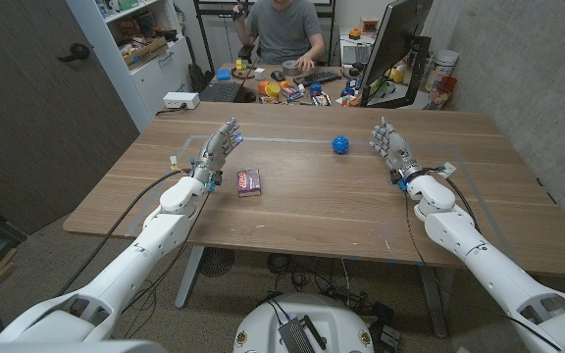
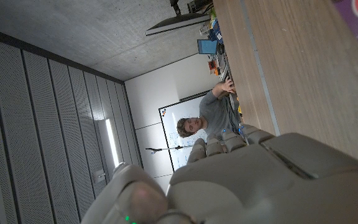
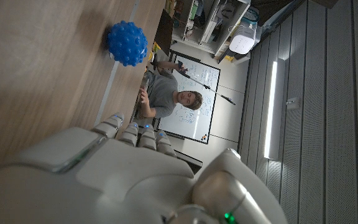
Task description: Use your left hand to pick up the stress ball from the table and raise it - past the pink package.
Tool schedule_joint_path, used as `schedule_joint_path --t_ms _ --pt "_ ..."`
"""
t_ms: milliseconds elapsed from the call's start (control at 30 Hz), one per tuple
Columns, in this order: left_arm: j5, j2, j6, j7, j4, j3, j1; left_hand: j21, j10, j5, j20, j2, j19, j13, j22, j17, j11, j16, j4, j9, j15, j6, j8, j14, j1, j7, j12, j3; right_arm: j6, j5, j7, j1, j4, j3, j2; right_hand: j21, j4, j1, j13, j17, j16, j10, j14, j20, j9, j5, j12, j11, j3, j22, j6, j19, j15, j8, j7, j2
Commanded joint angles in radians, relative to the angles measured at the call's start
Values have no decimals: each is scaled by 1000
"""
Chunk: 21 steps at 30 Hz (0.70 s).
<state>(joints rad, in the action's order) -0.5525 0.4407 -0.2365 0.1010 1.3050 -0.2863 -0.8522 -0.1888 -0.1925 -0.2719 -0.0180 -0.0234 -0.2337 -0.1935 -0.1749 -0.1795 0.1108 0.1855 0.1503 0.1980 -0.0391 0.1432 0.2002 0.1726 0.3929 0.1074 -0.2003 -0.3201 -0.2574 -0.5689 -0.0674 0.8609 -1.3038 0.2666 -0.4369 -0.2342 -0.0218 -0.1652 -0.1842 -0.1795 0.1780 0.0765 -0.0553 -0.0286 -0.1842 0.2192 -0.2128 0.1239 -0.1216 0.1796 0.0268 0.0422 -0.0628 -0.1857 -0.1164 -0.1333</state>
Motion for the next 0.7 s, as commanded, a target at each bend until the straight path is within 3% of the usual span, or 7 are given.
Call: schedule_joint_path --t_ms 33,233,400,700 --pt "263 -242 120 167 41 287 -32 -7 -11 -2 0 2 -5 -2 -4 -4 -1 5 0 2 -70 9 7 5 10 -2 -6 -7 100 269 -162 35 -17 -250 206 -4 -1 -6 -2 -2 4 1 0 -1 -1 5 -4 10 -6 2 4 8 -6 -6 -16 -6" --pt "366 -341 169 248 71 388 -18 -7 -13 0 0 2 -5 -2 -4 -4 -1 5 -1 2 -69 9 7 5 10 -2 -7 -8 103 369 -234 36 -28 -351 291 -2 -1 -6 -2 -2 4 2 -2 -1 -1 4 -4 12 -7 2 5 7 -6 -6 -17 -6" --pt "514 -376 253 250 141 410 -9 -8 -17 1 0 2 -6 -2 -4 -4 0 5 -1 2 -70 10 7 6 11 -4 -8 -8 85 443 -260 34 -31 -410 332 -1 -1 -6 -2 -2 4 -2 -4 -1 -1 4 -2 11 -7 2 5 6 -9 -6 -16 -6" --pt "669 -435 333 287 164 433 37 -9 -22 3 1 3 -9 -2 -5 -4 -2 6 -2 2 -69 13 8 9 11 -7 -10 -9 83 505 -284 19 -24 -508 383 1 -1 -6 -2 -2 3 -3 -7 -1 -1 3 -2 14 -8 2 5 5 -9 -6 -17 -7"
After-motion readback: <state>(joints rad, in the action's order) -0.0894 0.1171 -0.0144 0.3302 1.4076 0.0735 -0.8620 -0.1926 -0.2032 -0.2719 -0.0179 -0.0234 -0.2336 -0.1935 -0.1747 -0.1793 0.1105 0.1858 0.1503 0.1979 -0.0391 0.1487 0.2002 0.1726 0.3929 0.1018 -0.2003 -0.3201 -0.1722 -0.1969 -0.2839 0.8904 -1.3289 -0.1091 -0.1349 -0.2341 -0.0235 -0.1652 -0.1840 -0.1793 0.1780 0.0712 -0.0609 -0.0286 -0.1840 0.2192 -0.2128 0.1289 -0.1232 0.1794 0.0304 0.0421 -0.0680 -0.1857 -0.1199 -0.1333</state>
